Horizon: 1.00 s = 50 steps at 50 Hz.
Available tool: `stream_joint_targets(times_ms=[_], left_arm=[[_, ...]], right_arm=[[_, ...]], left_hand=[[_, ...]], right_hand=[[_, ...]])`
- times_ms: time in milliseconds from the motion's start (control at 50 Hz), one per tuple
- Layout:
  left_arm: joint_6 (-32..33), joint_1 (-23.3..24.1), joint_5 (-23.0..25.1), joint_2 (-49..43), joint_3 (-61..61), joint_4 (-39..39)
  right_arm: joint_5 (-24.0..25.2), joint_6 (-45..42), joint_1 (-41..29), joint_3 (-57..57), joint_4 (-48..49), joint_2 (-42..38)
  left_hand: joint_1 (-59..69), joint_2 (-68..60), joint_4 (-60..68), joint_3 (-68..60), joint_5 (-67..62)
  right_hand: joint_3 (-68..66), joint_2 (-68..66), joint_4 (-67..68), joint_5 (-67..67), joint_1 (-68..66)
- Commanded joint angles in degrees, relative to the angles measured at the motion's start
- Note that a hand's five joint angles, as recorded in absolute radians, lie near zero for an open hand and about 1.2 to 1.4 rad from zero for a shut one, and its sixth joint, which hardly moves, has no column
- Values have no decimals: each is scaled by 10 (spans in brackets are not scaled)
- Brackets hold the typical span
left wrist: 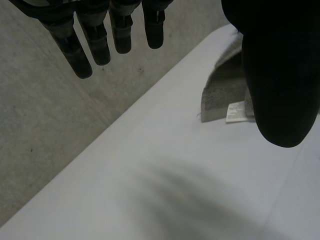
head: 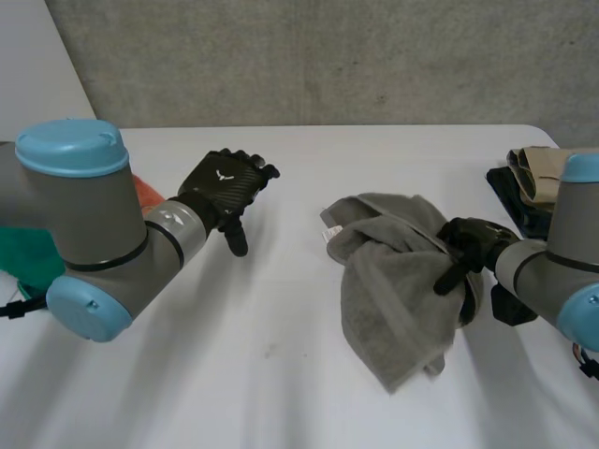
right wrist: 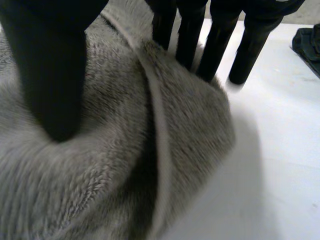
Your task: Fold the laundry.
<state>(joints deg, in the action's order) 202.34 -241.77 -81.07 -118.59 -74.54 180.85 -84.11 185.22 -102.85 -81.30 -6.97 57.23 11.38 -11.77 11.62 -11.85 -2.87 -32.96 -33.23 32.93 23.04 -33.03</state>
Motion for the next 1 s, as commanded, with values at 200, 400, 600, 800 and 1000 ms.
stream_joint_targets(times_ms=[200,400,600,800,1000], left_arm=[[-47,-7,-29,-18,26,43],[-136,18,8,-87,74,-6],[-246,42,23,-148,85,-46],[-310,-2,65,-79,47,-96],[-310,-91,56,61,-52,-66]], right_arm=[[44,-163,-107,-58,59,192],[64,-264,-197,-104,47,281],[78,-271,-214,-122,20,298],[80,-289,-174,-112,42,270],[82,-305,-175,-102,42,266]], left_hand=[[-14,18,-16,19,29],[-14,18,-16,19,29],[25,-21,23,-20,-10],[612,-608,610,-607,-597],[110,-106,107,-105,-95]], right_hand=[[-470,-468,471,470,-470],[-470,-468,471,470,-470],[-470,-468,471,470,-470],[-470,-468,471,470,-470],[-470,-468,471,470,-470]])
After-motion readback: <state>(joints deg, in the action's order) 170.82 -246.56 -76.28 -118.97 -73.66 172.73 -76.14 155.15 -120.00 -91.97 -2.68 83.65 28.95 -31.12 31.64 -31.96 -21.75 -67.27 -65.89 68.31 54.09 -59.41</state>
